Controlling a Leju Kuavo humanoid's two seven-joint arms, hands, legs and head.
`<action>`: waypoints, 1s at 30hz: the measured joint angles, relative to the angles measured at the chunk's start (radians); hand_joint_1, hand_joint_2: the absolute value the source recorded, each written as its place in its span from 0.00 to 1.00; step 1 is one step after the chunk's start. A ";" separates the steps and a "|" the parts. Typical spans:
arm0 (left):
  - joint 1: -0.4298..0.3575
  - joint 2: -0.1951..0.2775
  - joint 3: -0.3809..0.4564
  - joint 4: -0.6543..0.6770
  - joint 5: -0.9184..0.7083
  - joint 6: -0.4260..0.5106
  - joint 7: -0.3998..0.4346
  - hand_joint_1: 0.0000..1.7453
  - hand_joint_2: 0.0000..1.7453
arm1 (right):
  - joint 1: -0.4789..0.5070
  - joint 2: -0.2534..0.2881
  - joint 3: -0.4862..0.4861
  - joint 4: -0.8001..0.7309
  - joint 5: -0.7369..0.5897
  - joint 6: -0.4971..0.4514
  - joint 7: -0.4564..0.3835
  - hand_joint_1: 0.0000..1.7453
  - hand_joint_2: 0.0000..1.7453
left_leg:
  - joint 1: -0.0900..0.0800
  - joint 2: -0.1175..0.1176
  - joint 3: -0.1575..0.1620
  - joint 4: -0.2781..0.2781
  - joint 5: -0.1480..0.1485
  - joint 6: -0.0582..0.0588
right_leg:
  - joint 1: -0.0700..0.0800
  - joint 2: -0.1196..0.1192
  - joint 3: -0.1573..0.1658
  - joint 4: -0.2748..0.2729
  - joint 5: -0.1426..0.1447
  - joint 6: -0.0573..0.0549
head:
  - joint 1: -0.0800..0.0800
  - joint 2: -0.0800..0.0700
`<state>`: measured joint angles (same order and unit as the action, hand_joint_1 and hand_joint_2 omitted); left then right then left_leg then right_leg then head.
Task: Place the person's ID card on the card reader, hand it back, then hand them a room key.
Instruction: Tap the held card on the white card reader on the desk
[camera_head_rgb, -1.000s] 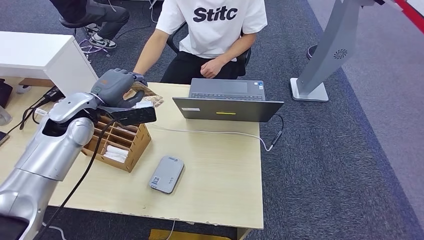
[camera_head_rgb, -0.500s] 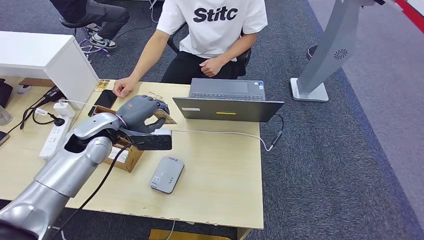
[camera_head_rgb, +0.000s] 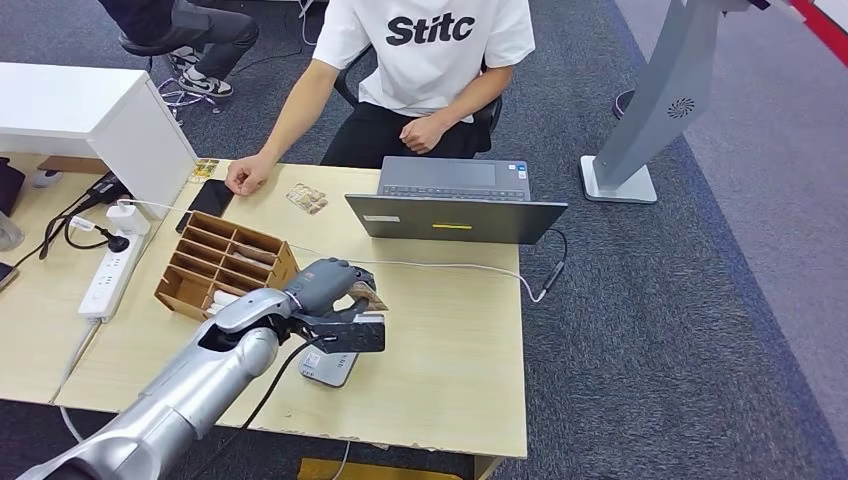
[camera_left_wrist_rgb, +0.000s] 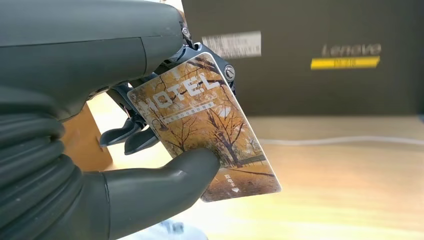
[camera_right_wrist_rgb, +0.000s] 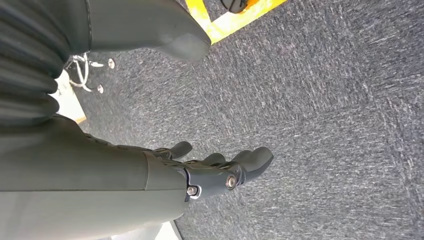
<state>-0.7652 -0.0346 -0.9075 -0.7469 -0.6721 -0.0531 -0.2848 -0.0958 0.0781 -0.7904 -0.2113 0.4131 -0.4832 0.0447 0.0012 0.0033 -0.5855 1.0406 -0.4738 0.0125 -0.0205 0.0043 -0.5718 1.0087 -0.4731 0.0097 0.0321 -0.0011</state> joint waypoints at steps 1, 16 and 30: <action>0.006 -0.008 0.000 0.018 -0.003 0.011 -0.002 1.00 1.00 | 0.000 0.001 0.000 0.000 0.003 0.000 0.002 0.00 1.00 | 0.000 0.000 0.000 0.000 0.000 0.000 | 0.000 0.000 0.000 0.000 0.000 0.000 | 0.000 0.000; 0.042 -0.066 0.000 0.167 -0.034 0.062 0.017 1.00 1.00 | 0.000 0.006 0.000 0.000 0.020 0.002 0.004 0.00 1.00 | 0.000 0.000 0.000 0.000 0.000 0.000 | 0.000 0.000 0.000 0.000 0.000 0.000 | 0.000 0.000; 0.026 -0.067 0.000 0.247 -0.078 0.087 0.050 1.00 1.00 | -0.001 0.008 0.000 0.000 0.041 0.004 0.005 0.00 1.00 | 0.000 0.000 0.000 0.000 0.000 0.000 | 0.000 0.000 0.000 0.000 0.000 0.000 | 0.000 0.000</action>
<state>-0.7394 -0.1017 -0.9077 -0.4996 -0.7496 0.0336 -0.2350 -0.0967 0.0858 -0.7904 -0.2110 0.4542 -0.4788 0.0495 0.0014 0.0033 -0.5858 1.0405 -0.4736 0.0124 -0.0202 0.0042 -0.5721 1.0089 -0.4730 0.0097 0.0319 -0.0011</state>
